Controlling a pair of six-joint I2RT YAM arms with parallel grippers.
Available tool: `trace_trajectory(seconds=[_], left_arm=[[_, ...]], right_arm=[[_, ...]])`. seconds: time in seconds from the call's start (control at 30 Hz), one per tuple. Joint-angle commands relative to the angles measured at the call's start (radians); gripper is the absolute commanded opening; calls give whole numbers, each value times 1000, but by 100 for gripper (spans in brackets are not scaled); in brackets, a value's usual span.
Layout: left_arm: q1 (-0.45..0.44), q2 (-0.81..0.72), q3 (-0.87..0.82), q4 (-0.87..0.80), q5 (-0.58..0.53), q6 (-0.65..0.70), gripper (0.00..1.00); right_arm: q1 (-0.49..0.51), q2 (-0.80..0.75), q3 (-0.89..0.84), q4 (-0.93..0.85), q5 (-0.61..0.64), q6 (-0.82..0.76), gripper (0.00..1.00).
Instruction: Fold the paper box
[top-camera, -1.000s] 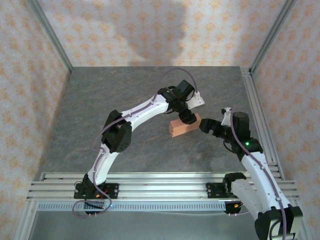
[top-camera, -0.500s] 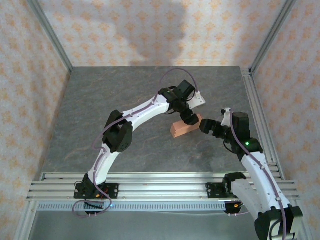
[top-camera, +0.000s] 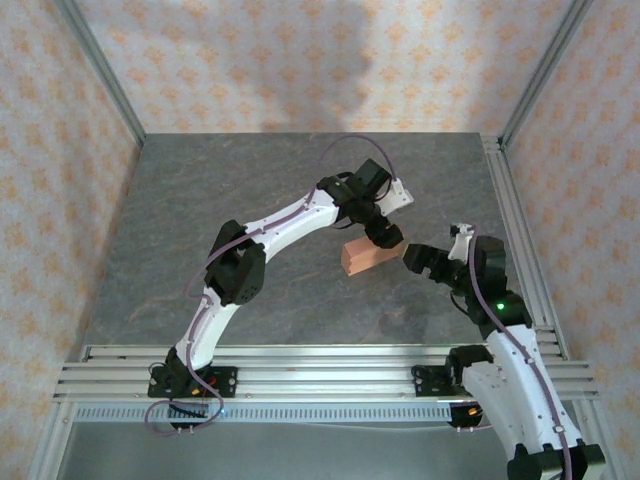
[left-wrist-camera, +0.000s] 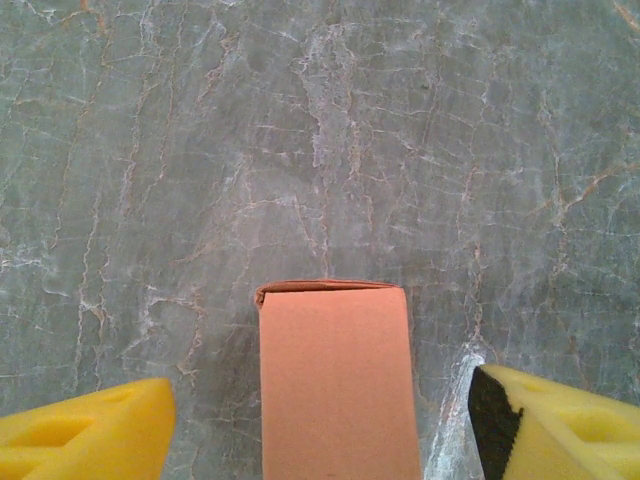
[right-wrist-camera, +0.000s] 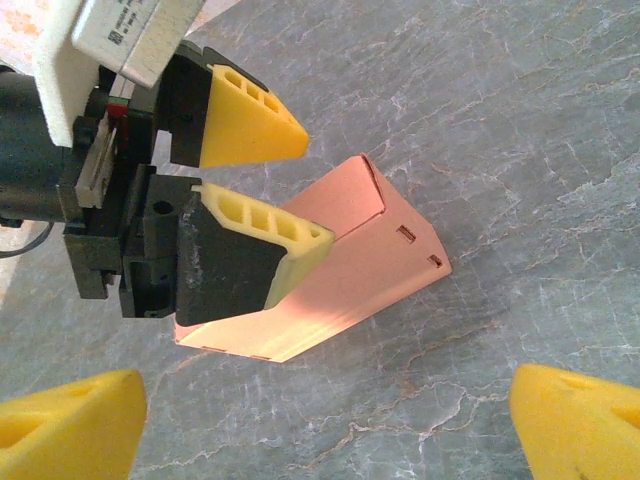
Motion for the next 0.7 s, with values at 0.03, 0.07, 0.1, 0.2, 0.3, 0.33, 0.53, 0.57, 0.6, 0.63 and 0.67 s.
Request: trace_trajectory(seconds=[0.03, 0.07, 0.1, 0.2, 0.3, 0.33, 0.53, 0.57, 0.6, 0.63, 0.67], left_arm=[[-25, 19, 18, -18, -66, 55, 77], [-31, 25, 20, -18, -70, 63, 76], [-36, 29, 22, -20, -71, 67, 76], [-50, 40, 24, -23, -88, 81, 74], [-50, 55, 27, -26, -111, 76, 70], [-49, 60, 28, -29, -116, 80, 68], [-56, 54, 27, -65, -142, 133, 52], [-59, 49, 23, -68, -164, 140, 49], [-61, 47, 21, -69, -186, 148, 45], [-64, 43, 21, -77, -211, 158, 43], [-65, 40, 18, -80, -234, 165, 43]], right_arm=[[-5, -6, -1, -16, 53, 20, 92], [-5, -3, -1, -16, 55, 18, 92], [-5, 0, -1, -15, 56, 16, 92], [-5, 8, 0, -11, 57, 14, 92], [-5, 12, 1, -6, 57, 13, 92], [-5, 14, 1, -6, 59, 13, 92], [-5, 19, -4, 5, 65, 15, 92], [-5, 24, -7, 11, 62, 20, 91], [-5, 28, -11, 17, 59, 22, 91], [-5, 35, -14, 23, 52, 26, 91], [-5, 41, -18, 28, 49, 27, 91]])
